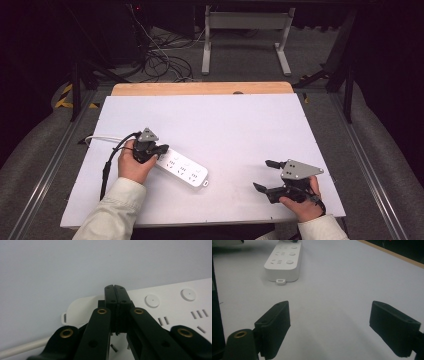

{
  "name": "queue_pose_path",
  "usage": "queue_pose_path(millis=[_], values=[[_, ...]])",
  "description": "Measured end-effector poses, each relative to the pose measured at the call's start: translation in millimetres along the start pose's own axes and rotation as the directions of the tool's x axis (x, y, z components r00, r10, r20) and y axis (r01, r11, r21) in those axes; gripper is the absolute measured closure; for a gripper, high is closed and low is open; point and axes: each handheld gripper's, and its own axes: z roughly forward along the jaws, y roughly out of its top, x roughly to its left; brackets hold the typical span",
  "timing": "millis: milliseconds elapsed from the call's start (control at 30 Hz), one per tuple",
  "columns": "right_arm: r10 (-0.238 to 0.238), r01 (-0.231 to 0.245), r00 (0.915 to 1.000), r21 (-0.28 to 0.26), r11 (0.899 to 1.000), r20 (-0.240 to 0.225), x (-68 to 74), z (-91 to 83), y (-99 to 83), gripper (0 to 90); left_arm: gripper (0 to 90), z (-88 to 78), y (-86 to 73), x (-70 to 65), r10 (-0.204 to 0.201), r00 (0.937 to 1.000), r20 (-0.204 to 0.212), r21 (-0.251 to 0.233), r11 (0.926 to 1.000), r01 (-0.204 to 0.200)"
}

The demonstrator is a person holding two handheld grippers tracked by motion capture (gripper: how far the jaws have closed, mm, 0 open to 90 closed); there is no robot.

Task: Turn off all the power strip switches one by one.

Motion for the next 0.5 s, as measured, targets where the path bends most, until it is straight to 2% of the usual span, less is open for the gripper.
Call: queue_pose_path(millis=[133,200,300,367,467,500], values=[[0.001,-0.001,1.0,-0.002,1.0,-0.001,0.3,-0.4,0.1,17.6,90.0,0.8,0.5,-0.1,-0.001,1.0,0.0,-0.002,1.0,0.001],[0.003,-0.003,1.0,-0.003,1.0,0.001,0.3,-1.1,-0.1,17.6,90.0,0.9,0.0,0.2,-0.015,0.9998,0.012,-0.004,0.9999,0.015],[0.003,-0.003,1.0,-0.004,1.0,0.0,-0.2,-1.1,-0.3,17.7,90.0,-1.7,-0.1,0.6,0.003,0.9984,-0.057,0.012,0.9999,-0.002],[0.0,0.0,1.0,-0.003,1.0,-0.001,-0.2,-1.0,-0.4,17.7,90.0,-2.0,-1.9,2.9,-0.014,0.9991,-0.039,-0.002,0.9999,0.014],[-0.001,0.001,1.0,-0.001,1.0,-0.004,-0.3,0.0,-0.2,17.7,90.0,-2.3,-2.9,4.6,-0.018,0.9994,-0.028,-0.007,0.9998,0.017],[0.0,0.0,1.0,0.0,1.0,-0.004,-0.1,0.0,-0.1,17.7,90.0,-2.5,-2.8,4.8,-0.006,0.9992,-0.04,-0.008,1.0,0.006]])
